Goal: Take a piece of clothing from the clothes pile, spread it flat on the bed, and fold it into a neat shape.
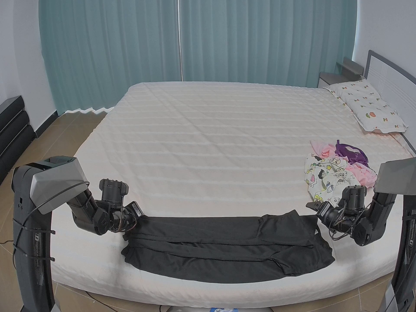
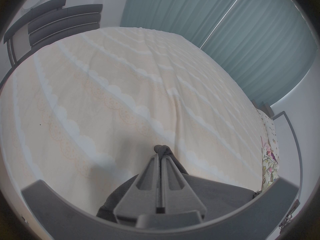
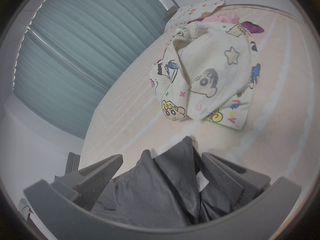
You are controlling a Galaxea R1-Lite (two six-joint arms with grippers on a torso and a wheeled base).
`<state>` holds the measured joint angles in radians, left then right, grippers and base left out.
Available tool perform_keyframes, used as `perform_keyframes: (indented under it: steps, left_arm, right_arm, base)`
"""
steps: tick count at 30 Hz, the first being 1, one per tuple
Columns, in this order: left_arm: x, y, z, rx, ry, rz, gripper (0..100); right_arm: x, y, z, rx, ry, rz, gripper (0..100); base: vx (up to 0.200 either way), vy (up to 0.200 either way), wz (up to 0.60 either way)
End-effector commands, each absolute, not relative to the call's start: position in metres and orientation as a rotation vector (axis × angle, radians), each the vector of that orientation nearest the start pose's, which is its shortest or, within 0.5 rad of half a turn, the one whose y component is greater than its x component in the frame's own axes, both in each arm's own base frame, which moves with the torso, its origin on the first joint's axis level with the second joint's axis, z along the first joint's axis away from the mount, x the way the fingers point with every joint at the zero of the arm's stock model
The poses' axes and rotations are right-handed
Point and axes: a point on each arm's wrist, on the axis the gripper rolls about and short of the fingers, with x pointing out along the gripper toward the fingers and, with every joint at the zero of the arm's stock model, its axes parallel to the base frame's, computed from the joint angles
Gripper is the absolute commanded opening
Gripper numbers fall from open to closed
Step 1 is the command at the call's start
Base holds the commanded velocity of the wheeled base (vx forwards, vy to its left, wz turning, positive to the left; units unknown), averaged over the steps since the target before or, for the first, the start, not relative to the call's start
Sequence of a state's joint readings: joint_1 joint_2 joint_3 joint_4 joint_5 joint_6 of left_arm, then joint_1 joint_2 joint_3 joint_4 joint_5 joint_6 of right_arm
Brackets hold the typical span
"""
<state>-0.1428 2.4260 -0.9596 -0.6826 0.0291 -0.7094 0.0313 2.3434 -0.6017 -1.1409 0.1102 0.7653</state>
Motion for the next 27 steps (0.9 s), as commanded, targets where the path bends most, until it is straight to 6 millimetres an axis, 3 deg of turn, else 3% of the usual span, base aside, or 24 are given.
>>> perform_keyframes:
  steps: [1, 10, 27]
  left_arm:
    - [0.388, -0.055, -0.042, -0.605, 0.783, 0.174, 0]
    - [0.388, -0.055, -0.041, -0.607, 0.781, 0.174, 0]
    - [0.389, -0.055, -0.041, -0.607, 0.78, 0.173, 0]
  right_arm:
    - [0.358, 0.014, -0.034, 0.763, 0.624, -0.096, 100]
    - [0.37, 0.017, -0.044, 0.758, 0.636, -0.092, 100]
    - [0.359, 0.009, -0.041, 0.757, 0.65, -0.122, 100]
  base:
    - [0.0, 0.0, 0.0]
    - [0.0, 0.0, 0.0]
    - [0.0, 0.0, 0.0]
